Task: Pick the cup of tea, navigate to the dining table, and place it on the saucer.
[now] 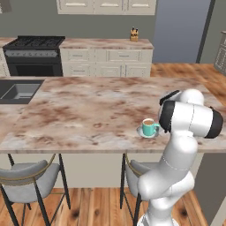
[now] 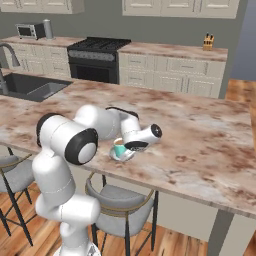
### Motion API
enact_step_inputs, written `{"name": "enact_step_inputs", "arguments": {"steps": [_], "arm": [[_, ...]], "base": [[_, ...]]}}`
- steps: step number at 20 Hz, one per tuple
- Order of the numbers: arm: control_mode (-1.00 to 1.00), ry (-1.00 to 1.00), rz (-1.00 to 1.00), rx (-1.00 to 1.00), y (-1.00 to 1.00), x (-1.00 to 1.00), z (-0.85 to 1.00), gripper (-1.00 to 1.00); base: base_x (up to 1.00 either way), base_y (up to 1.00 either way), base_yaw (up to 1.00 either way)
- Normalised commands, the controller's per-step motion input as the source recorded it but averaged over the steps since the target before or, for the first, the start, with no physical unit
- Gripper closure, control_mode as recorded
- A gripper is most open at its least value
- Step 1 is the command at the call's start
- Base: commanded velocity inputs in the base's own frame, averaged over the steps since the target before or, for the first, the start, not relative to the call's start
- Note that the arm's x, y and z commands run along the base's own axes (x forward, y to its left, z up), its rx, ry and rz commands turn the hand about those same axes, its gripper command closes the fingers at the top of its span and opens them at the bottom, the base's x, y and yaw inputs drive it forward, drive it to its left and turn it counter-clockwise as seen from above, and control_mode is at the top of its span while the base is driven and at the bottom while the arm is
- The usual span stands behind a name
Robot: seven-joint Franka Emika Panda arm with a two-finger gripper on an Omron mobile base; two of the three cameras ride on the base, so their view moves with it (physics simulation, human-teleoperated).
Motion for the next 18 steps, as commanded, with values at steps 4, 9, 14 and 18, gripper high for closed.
{"name": "enact_step_inputs", "arguments": {"steps": [4,9,14,18], "arm": [[-1.00,0.00,0.00,0.00,0.03,0.00,-0.03,-1.00],[-1.00,0.00,0.00,0.00,0.02,0.00,-0.01,-1.00],[-1.00,-0.02,0.00,0.00,-0.24,-0.18,0.33,-1.00],[-1.00,-0.05,0.00,0.00,-0.24,-0.83,0.66,-1.00]], "base": [[0.00,0.00,0.00],[0.00,0.00,0.00],[0.00,0.00,0.00],[0.00,0.00,0.00]]}}
